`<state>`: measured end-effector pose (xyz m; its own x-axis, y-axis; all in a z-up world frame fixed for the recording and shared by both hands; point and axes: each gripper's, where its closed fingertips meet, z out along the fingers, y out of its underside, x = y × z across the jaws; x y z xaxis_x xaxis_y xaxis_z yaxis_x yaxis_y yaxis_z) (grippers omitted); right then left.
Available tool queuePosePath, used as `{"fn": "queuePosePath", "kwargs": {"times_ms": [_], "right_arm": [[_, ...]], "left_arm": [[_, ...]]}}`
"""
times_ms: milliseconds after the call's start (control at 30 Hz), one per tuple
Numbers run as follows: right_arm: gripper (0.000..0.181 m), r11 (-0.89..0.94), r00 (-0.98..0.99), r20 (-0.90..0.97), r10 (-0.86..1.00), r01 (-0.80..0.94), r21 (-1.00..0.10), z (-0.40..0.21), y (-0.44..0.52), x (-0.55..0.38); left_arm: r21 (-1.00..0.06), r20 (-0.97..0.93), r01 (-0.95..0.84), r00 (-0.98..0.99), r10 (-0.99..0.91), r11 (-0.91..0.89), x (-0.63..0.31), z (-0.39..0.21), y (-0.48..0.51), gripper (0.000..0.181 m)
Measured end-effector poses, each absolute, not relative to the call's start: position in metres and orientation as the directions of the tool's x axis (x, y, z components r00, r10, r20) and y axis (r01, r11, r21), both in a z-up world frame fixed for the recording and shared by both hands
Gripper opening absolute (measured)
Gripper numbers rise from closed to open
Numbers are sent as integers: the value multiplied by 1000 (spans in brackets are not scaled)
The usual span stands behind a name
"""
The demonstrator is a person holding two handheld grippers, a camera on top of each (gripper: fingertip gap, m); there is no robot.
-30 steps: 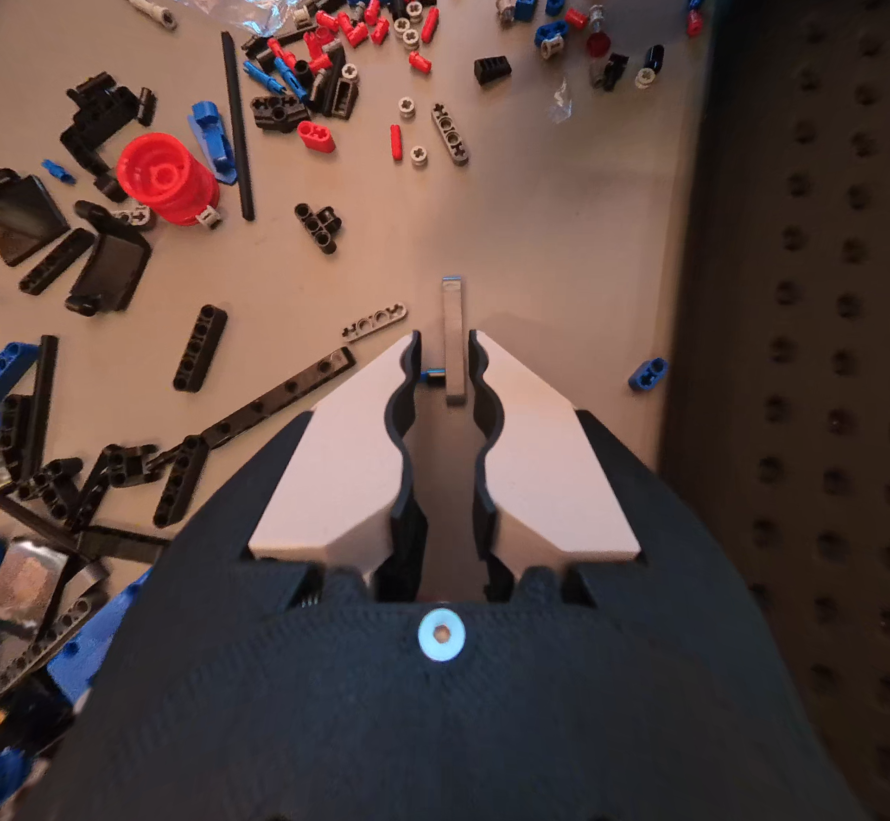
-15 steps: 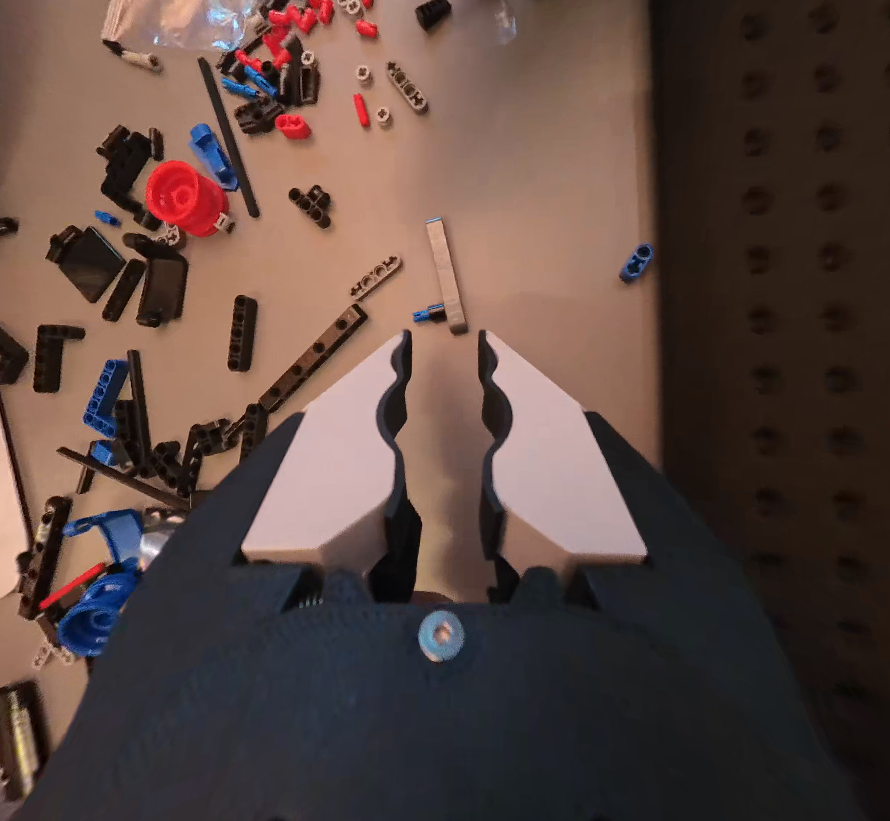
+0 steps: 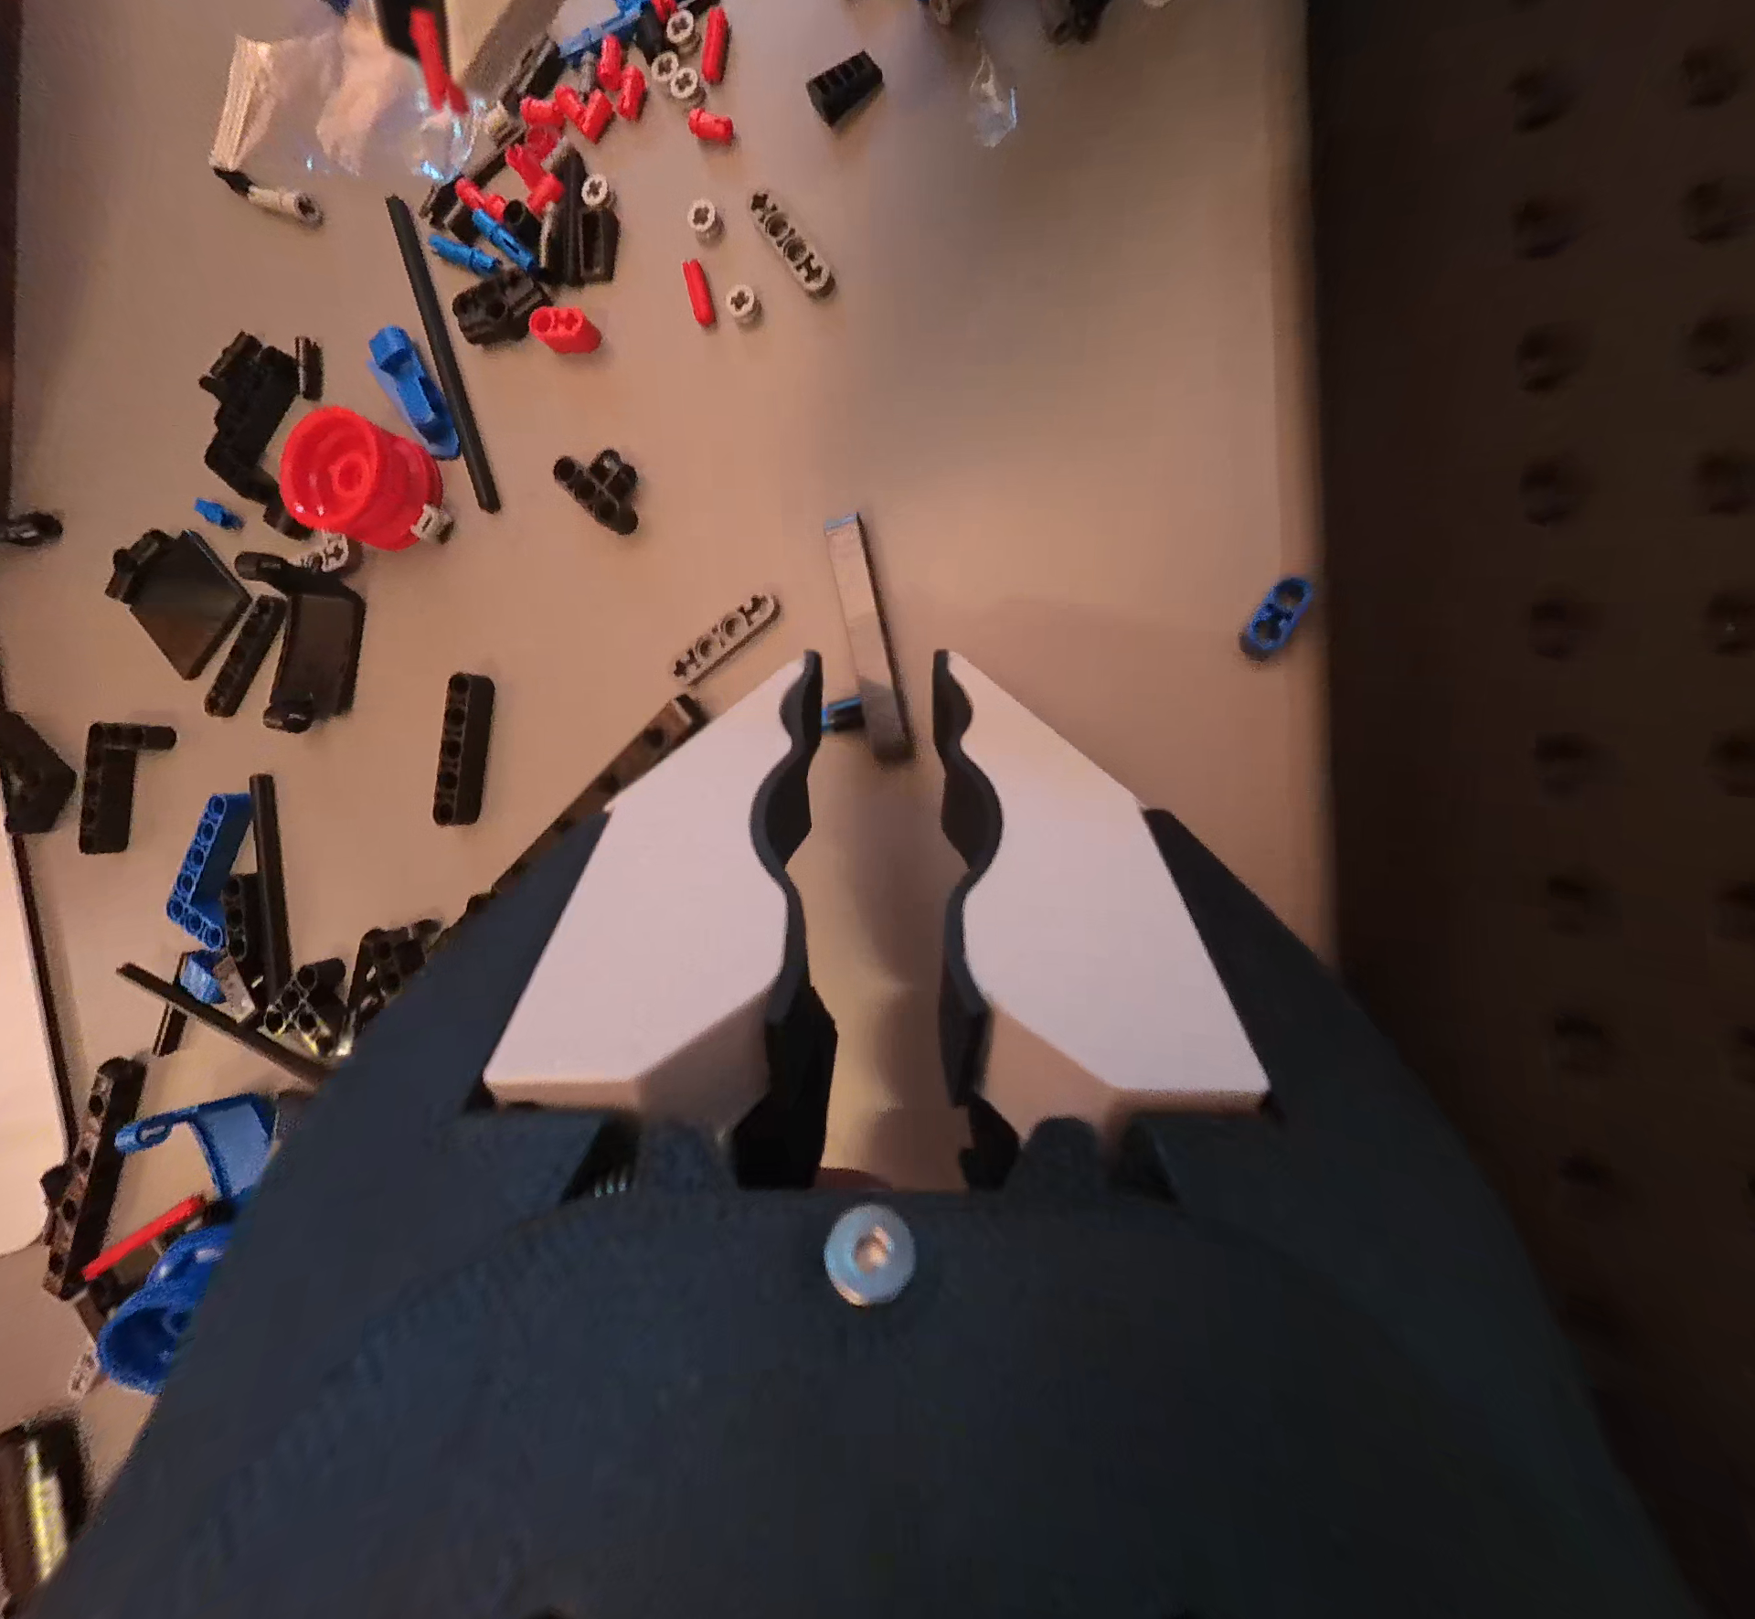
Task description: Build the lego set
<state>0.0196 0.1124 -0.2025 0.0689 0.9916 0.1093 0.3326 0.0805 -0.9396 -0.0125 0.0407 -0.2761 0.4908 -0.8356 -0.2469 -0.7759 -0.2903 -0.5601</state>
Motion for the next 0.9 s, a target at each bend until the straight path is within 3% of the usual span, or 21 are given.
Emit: {"fn": "queuePosePath", "kwargs": {"times_ms": [200, 333, 900], "right_arm": [[2, 81, 68, 110, 992, 330, -940, -202, 112, 20], [2, 81, 64, 108, 992, 332, -940, -203, 111, 20], [2, 80, 55, 105, 993, 340, -937, -205, 111, 19]], "left_arm": [[-554, -271, -781, 498, -824, -290, -6, -280, 50, 17], [-537, -284, -792, 494, -822, -291, -7, -287, 51, 6], [-566, -262, -771, 504, -823, -291, -6, -286, 50, 11]]}}
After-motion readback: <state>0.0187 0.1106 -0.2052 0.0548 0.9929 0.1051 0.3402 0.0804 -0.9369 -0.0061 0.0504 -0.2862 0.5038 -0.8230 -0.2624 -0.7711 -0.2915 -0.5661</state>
